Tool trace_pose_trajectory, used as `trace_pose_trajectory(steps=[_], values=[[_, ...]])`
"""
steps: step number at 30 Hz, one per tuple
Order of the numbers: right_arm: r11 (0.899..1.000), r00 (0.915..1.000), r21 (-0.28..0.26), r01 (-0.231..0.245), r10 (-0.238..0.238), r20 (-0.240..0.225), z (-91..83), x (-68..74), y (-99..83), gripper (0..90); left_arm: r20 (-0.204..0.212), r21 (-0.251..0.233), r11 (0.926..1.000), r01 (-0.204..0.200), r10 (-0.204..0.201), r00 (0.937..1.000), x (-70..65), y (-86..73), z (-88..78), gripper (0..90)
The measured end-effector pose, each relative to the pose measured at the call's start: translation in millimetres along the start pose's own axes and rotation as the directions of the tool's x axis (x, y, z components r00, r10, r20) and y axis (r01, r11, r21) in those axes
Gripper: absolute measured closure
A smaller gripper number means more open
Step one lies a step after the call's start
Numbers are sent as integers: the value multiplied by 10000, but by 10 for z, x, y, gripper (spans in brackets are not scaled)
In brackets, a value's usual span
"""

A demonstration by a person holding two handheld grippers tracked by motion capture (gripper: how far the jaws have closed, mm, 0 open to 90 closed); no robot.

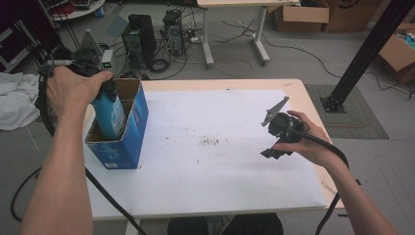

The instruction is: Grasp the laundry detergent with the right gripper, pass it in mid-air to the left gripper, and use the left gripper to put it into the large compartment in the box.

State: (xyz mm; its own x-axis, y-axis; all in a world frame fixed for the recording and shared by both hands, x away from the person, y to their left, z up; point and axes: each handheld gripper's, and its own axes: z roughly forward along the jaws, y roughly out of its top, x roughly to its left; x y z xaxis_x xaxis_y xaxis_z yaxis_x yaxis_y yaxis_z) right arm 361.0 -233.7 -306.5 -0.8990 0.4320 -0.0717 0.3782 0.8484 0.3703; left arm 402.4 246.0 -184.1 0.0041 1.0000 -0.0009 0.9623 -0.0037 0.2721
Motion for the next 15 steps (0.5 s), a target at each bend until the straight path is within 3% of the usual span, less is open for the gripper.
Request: trace_pose_trajectory(steps=[8,15], values=[[10000,10000,83,44,-44,-22,37,8,-11,170,22,23,9999,117,-117,9999,33,-58,251,382],[9999,10000,124,-3,3,-42,56,25,-21,171,71,30,9999,138,-138,9999,30,-79,376,382]])
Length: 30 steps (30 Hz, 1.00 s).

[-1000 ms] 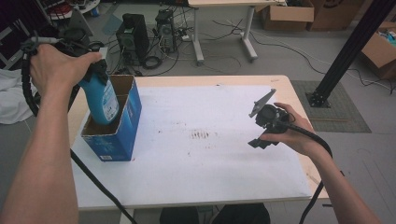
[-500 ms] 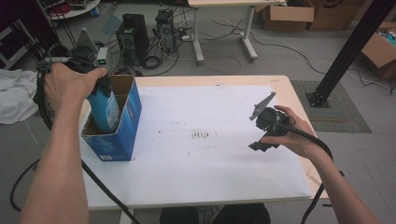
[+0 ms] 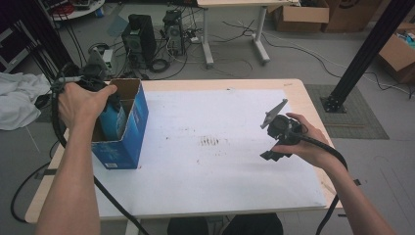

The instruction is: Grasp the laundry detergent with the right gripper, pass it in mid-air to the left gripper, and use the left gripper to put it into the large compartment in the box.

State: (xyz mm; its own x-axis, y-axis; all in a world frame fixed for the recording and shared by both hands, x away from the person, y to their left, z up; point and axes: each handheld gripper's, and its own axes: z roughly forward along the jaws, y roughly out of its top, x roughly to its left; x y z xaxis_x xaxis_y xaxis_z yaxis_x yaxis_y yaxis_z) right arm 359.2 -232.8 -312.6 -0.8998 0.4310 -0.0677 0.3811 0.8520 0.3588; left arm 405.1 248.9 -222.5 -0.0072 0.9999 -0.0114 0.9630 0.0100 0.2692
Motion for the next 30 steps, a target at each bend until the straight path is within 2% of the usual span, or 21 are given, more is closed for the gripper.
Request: trace_pose_trajectory(steps=[14,20,21,30], values=[[10000,10000,15,13,-13,-26,35,12,-35,170,56,-84,9999,102,-101,9999,16,-56,205,381],[10000,10000,46,-23,23,-39,48,14,-54,170,66,-82,9996,278,-278,9996,43,-103,312,381],[10000,10000,45,-9,9,-30,49,13,-56,170,83,-191,9989,420,-418,9991,48,-113,330,381],[9999,10000,101,-9,10,-73,78,31,-53,171,24,-265,9980,580,-580,9983,54,-166,455,381]])
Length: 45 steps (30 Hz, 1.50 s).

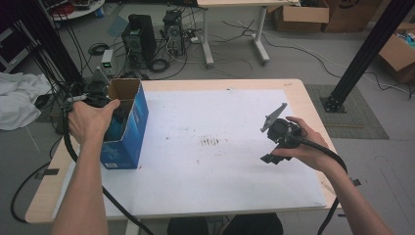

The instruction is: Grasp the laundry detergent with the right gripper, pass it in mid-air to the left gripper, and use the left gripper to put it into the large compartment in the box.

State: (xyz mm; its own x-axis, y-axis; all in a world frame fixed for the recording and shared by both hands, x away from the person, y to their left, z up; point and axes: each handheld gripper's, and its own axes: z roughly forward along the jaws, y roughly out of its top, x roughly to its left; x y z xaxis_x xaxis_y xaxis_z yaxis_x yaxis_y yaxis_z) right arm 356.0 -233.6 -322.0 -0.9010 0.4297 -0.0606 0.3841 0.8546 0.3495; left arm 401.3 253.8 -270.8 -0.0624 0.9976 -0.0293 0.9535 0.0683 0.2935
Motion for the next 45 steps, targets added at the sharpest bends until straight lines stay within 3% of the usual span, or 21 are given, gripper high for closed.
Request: trace_pose_trajectory(steps=[4,16,45], values=[[10000,10000,14,17,-17,-24,4,7,-7,171,-185,-64,10000,-9,8,9998,-7,-13,54,381],[9999,10000,97,-87,88,-23,16,-6,-63,171,-46,-228,9996,154,-155,9999,-13,-60,186,380],[9999,9999,88,-128,129,-74,26,15,-107,173,-137,33,10000,7,-7,9999,-50,-83,188,376]])
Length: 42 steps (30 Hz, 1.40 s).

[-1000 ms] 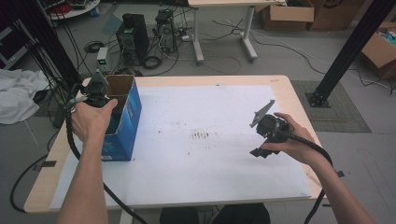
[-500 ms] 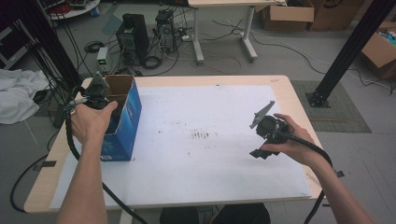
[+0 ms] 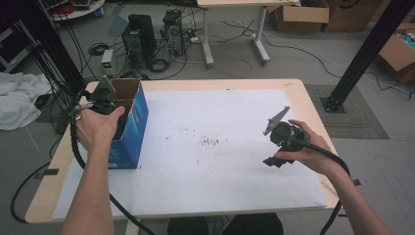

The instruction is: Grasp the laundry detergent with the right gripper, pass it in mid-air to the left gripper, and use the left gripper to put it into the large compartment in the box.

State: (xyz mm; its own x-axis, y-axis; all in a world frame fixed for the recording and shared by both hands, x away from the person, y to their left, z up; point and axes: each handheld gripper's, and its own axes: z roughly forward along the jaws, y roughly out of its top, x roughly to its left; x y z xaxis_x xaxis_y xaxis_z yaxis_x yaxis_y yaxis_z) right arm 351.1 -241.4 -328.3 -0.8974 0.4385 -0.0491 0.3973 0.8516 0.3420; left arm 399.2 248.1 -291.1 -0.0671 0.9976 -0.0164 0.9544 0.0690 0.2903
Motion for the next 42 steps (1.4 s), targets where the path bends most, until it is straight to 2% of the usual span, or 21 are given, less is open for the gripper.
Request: trace_pose_trajectory(steps=[22,42], values=[[10000,10000,52,6,-6,6,22,-5,-1,172,57,-35,10000,-47,47,10000,-2,-6,-28,327],[10000,10000,78,-29,29,-6,28,-2,-7,172,-265,-476,9986,-211,199,9995,-29,51,-256,259]])
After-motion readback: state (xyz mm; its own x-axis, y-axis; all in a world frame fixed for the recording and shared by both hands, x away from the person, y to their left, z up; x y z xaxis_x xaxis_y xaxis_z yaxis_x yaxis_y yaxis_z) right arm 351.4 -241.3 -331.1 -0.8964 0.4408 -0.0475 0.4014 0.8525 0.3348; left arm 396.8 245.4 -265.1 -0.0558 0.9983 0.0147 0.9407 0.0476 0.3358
